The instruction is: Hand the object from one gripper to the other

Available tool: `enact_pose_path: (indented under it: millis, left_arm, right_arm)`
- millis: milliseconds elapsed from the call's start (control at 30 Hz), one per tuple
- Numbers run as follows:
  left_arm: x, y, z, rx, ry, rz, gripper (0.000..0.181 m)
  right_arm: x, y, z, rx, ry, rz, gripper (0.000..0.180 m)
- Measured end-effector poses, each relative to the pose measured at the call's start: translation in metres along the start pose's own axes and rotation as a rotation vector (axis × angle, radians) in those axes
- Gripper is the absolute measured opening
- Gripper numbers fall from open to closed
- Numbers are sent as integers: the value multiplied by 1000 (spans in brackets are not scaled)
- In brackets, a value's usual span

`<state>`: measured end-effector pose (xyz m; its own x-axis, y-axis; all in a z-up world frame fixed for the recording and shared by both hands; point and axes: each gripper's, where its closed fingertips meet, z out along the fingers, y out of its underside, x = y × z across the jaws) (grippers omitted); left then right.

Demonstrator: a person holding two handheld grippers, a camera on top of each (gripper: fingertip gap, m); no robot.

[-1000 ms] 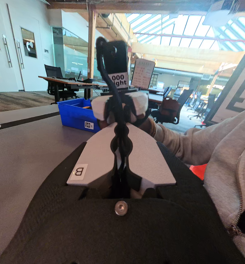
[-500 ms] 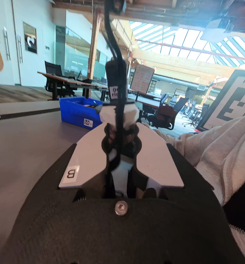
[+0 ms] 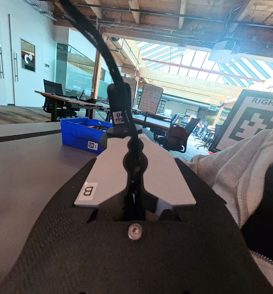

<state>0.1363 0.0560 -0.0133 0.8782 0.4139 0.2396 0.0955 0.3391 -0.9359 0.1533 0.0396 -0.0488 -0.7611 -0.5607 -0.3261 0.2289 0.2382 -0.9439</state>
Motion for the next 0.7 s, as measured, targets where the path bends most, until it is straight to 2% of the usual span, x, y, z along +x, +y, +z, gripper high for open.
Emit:
enact_pose_path:
  millis: [33, 67, 200, 267, 333, 367, 467, 500, 600, 700]
  left_arm:
    - [0, -1, -1, 8, 3, -5, 6]
    - [0, -2, -2, 22, -1, -7, 6]
    - [-6, 12, -5, -30, -40, -14, 36]
    - [-7, 30, -4, -112, -53, -13, 41]
    - [-6, 42, 1, -148, -64, 13, 35]
    - [-5, 44, 3, -155, -66, 33, 20]
    - [-5, 42, 4, -143, -70, 41, 9]
    - [-4, 38, 4, -125, -66, 20, 8]
    - [-3, 22, -2, -34, -35, -92, 6]
    - [-2, 16, -7, -4, -4, -190, 6]
  right_arm:
    - [0, 2, 2, -5, 0, -8, 9]
    - [-1, 1, 3, 0, 3, -10, 6]
    - [4, -12, -6, 70, 41, 9, 5]
    - [8, -19, -12, 106, 77, -2, 6]
    - [8, -23, -14, 130, 85, 1, 5]
    - [8, -24, -14, 134, 86, 6, 6]
    - [6, -25, -14, 141, 86, 0, 7]
    - [4, -27, -15, 140, 78, -18, 10]
    - [4, -21, -18, 48, 135, -189, 44]
    - [14, -19, -27, -84, 364, -654, 59]
